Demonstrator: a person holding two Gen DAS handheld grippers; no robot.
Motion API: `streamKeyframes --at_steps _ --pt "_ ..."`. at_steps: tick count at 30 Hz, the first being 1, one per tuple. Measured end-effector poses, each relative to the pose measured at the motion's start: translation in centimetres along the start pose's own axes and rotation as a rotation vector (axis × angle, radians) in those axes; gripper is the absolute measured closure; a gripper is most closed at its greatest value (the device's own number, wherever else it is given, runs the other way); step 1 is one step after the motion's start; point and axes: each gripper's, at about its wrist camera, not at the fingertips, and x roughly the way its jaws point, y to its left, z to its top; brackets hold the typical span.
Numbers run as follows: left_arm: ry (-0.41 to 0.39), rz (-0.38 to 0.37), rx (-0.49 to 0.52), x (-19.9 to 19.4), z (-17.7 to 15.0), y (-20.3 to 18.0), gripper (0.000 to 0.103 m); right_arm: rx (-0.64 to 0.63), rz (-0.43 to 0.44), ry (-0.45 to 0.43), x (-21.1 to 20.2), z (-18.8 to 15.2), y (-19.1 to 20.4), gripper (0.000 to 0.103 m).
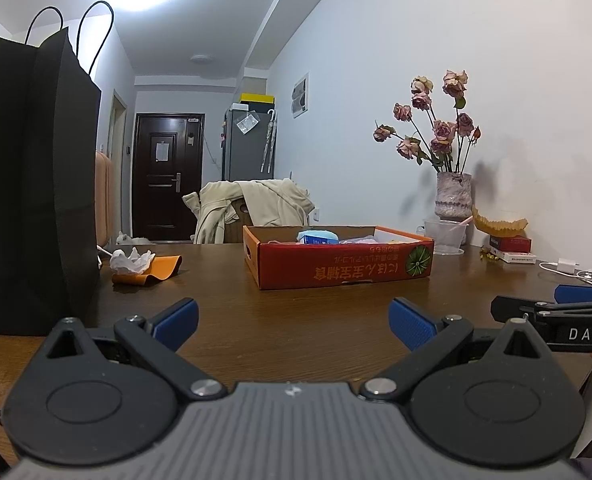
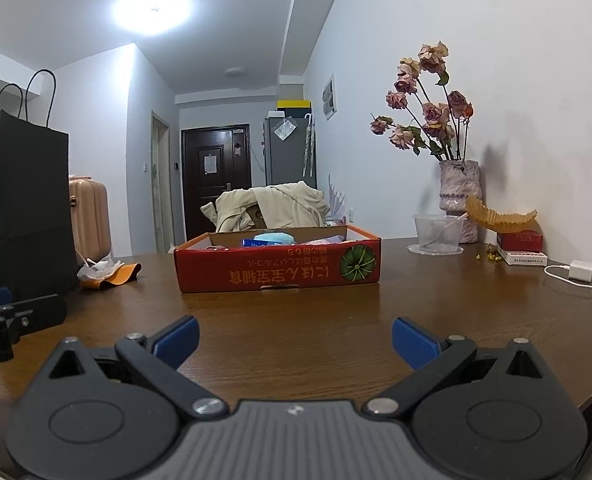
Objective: Organize soft objects
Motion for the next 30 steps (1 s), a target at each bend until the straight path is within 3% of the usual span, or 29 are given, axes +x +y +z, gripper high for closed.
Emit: streamKeyframes --at_steps 30 --pt "0.007 -0.025 0.004 -0.02 0.04 -0.28 0.000 -0.001 -0.002 0.003 0.08 -0.18 0.05 0.000"
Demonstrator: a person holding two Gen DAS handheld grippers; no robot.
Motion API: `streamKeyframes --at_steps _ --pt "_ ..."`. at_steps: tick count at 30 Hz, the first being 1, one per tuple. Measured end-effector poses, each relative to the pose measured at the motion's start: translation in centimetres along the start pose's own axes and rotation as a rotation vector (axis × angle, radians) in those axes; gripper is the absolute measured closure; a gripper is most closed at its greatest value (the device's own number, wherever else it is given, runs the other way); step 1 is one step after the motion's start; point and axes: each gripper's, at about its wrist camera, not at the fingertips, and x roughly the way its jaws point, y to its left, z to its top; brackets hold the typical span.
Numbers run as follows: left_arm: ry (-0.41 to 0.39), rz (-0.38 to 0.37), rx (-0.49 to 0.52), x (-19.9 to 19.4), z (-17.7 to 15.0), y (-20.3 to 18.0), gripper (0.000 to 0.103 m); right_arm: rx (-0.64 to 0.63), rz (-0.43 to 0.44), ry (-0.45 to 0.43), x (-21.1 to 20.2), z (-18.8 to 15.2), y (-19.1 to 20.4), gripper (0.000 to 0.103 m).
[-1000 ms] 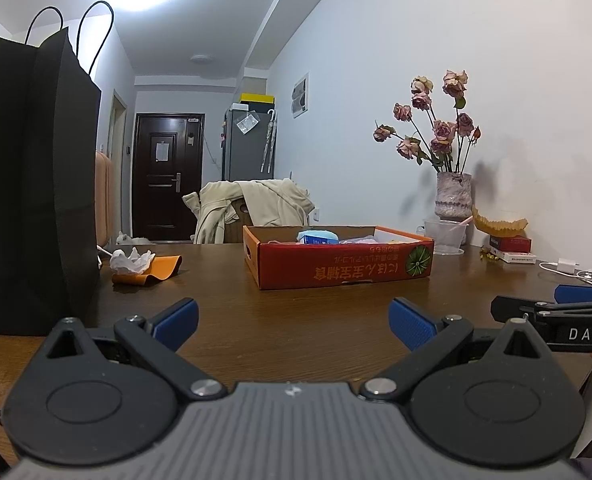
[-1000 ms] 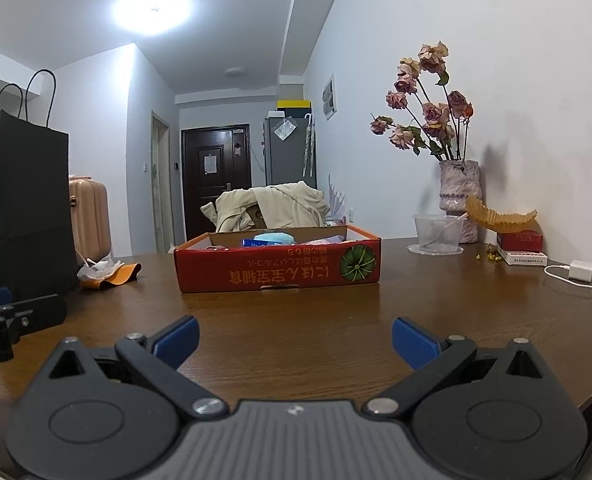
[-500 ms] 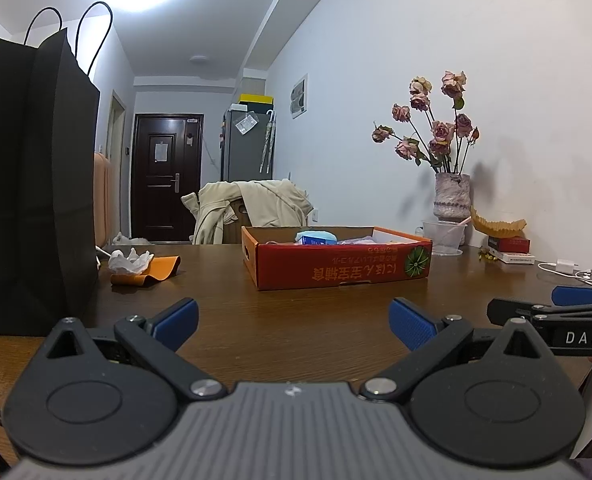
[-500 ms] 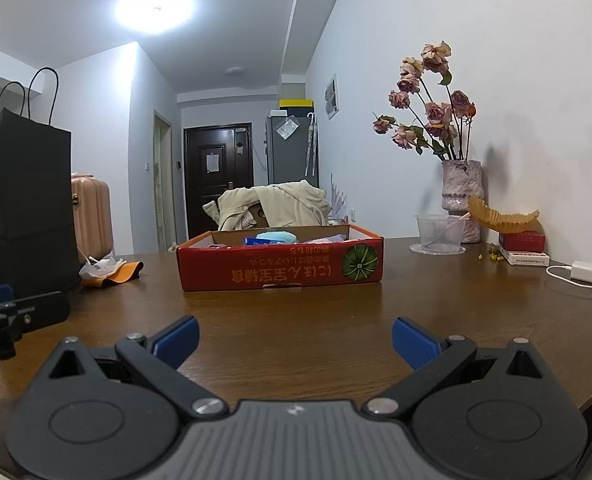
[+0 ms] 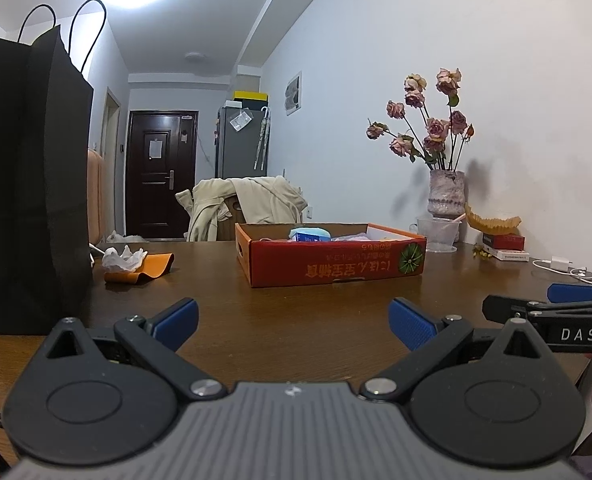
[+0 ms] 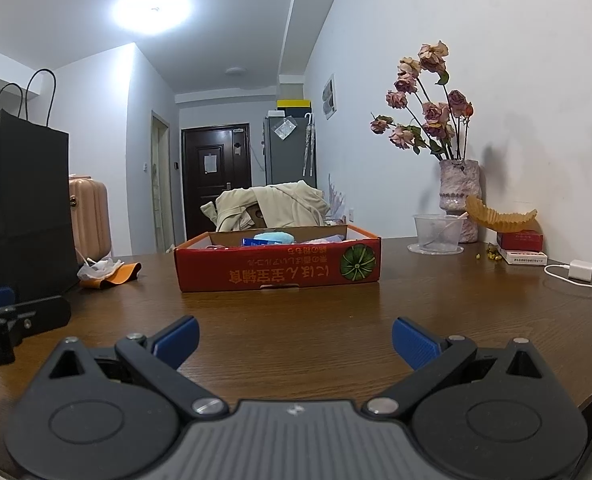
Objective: Organize soft objects
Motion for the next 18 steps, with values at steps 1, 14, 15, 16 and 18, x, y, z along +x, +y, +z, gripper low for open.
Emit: streamKeyframes --at_steps 1,14,15,16,18 --pt "-0.002 -0.001 0.000 -0.02 0.01 -0.04 0.000 0.000 0.000 0.000 -0.01 0.02 0.01 0.000" --pt "-0.019 -0.008 0.006 -0.18 0.02 -0.29 0.000 -0.002 -0.001 -0.005 -0.09 0.09 -0.04 0.000" --pt "-0.020 -0.010 0.004 -0.15 0.02 -0.30 0.000 -0.002 -0.001 -0.006 -0.06 0.07 -0.03 0.000" --pt "-0.022 -0.009 0.001 -0.16 0.02 -0.33 0.000 -0.003 -0.001 -0.006 -0.06 0.10 -0.07 0.000" --pt "-0.025 -0.007 -0.016 -0.12 0.12 -0.21 0.000 -0.003 0.000 -0.007 -0.10 0.13 -0.06 0.000"
